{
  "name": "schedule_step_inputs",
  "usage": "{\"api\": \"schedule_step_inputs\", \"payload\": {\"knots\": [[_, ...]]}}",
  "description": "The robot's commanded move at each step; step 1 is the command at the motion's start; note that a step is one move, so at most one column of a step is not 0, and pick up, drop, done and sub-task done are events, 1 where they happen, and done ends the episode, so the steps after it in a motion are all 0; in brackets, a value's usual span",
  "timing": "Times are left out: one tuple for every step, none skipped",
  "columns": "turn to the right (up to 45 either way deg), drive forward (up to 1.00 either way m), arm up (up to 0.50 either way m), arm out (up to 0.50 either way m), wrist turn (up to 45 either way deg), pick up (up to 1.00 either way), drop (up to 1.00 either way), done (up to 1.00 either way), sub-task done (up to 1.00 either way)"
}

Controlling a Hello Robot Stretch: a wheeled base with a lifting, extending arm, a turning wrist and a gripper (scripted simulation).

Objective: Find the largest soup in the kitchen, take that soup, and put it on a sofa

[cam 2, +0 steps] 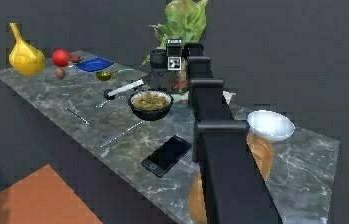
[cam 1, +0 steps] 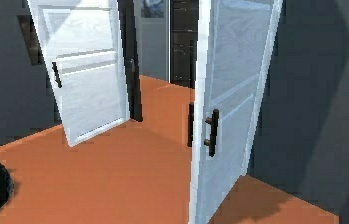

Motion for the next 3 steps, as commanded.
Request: {"api": "schedule_step_inputs", "payload": {"knots": [[0.0, 0.00, 0.00, 0.00, 27.0, 0.00, 0.00, 0.00, 0.00], [0.0, 0.00, -0.10, 0.00, 0.0, 0.00, 0.00, 0.00, 0.00], [0.0, 0.00, 0.00, 0.00, 0.0, 1.00, 0.00, 0.00, 0.00]]}}
